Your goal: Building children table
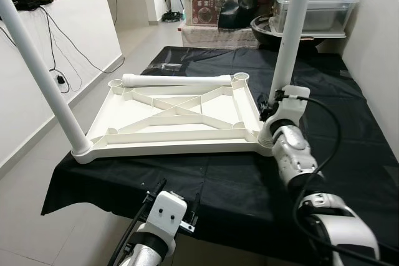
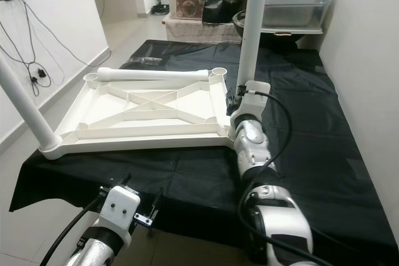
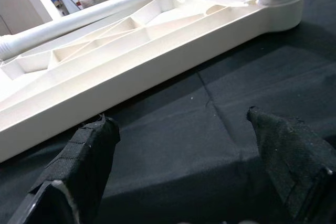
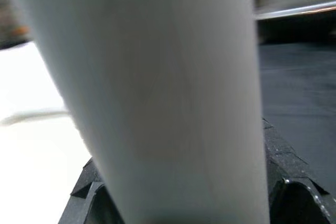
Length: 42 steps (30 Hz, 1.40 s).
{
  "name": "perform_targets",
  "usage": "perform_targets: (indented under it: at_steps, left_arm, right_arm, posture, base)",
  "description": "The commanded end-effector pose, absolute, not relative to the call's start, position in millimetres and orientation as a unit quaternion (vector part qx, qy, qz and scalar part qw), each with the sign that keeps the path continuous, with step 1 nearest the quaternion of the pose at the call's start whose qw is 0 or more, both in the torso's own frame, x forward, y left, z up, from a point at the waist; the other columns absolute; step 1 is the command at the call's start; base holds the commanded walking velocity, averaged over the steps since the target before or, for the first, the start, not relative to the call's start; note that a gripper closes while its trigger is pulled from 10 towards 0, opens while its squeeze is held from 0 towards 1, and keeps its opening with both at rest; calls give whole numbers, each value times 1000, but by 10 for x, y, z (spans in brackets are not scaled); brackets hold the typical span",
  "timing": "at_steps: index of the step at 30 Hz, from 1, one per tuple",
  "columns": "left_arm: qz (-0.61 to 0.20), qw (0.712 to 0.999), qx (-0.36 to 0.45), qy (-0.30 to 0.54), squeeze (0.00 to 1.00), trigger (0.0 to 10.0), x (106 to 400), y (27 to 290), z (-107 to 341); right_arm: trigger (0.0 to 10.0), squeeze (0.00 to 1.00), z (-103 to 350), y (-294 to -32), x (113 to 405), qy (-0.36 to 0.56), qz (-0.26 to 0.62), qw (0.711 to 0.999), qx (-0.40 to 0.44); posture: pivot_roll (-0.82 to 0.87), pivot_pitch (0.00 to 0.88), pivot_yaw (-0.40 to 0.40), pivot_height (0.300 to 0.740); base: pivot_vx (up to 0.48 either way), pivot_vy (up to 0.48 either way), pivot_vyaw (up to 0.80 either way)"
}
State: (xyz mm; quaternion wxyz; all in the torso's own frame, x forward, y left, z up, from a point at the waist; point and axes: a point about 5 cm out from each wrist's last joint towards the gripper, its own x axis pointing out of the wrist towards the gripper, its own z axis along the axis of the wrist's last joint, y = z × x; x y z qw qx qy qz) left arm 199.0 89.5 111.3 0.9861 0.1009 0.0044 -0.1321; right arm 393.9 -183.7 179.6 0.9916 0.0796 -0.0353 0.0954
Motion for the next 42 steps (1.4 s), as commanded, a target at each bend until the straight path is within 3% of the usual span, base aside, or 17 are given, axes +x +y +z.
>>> perform_targets:
  at_steps: [1, 4, 9, 13, 21, 22, 25, 26, 27, 29, 32, 34, 36, 42]
  left_arm:
    - [-136, 985, 101, 8, 0, 10000, 1987, 897, 1080]
    - [-145, 985, 94, -6, 0, 10000, 1976, 883, 1116]
    - [-148, 985, 91, -11, 0, 10000, 1968, 877, 1129]
    - [-150, 985, 91, -11, 0, 10000, 1967, 875, 1128]
    - [-150, 984, 93, -9, 0, 10000, 1971, 873, 1118]
    - [-150, 984, 93, -8, 0, 10000, 1972, 872, 1112]
    - [-151, 984, 94, -7, 0, 10000, 1972, 871, 1108]
    - [-151, 984, 94, -7, 0, 10000, 1968, 871, 1105]
    - [-151, 984, 94, -7, 0, 10000, 1968, 871, 1105]
    - [-150, 984, 94, -7, 0, 10000, 1964, 870, 1100]
    - [-150, 984, 94, -6, 0, 10000, 1962, 871, 1096]
    - [-150, 984, 94, -6, 0, 10000, 1961, 872, 1094]
    - [-151, 984, 95, -4, 0, 10000, 1962, 872, 1088]
    - [-152, 984, 95, -4, 0, 10000, 1963, 872, 1085]
  right_arm:
    - [10000, 0, 1740, -1567, 3891, -4, 254, 962, 96]
    - [10000, 0, 1714, -1500, 3816, 12, 347, 934, 89]
    - [10000, 0, 1706, -1425, 3767, 19, 406, 910, 84]
    - [10000, 0, 1685, -1298, 3691, 28, 498, 863, 76]
    - [10000, 0, 1665, -1219, 3633, 35, 546, 834, 70]
    - [0, 0, 1652, -1182, 3603, 37, 563, 823, 68]
    - [0, 0, 1640, -1156, 3589, 38, 570, 818, 63]
    - [0, 0, 1615, -1151, 3622, 39, 542, 838, 51]
    - [0, 0, 1615, -1151, 3622, 39, 542, 838, 51]
    - [0, 0, 1543, -1217, 3766, 54, 411, 910, 15]
    - [0, 0, 1487, -1345, 3854, 68, 294, 953, 3]
    - [0, 0, 1464, -1422, 3880, 76, 243, 967, 4]
    - [0, 0, 1415, -1686, 3915, 90, 82, 993, 6]
    - [0, 0, 1387, -1871, 3898, 94, -27, 995, 7]
  posture:
    - [45, 0, 17, 740]
    - [45, 0, 17, 740]
    - [45, 0, 17, 740]
    - [45, 0, 17, 740]
    - [55, 0, 12, 740]
    - [55, 0, 12, 740]
    - [55, 0, 12, 740]
    - [53, 0, 14, 740]
    - [53, 0, 14, 740]
    - [53, 0, 14, 740]
    - [47, 0, 15, 740]
    - [47, 0, 15, 740]
    - [43, 0, 19, 740]
    - [43, 0, 19, 740]
  base:
    - [0, 0, 0]
    - [0, 0, 0]
    - [0, 0, 0]
    - [0, 0, 0]
    - [0, 0, 0]
    - [0, 0, 0]
    - [0, 0, 0]
    - [0, 0, 0]
    - [0, 0, 0]
    - [0, 0, 0]
    - [0, 0, 0]
    - [0, 0, 0]
    - [0, 0, 0]
    - [0, 0, 0]
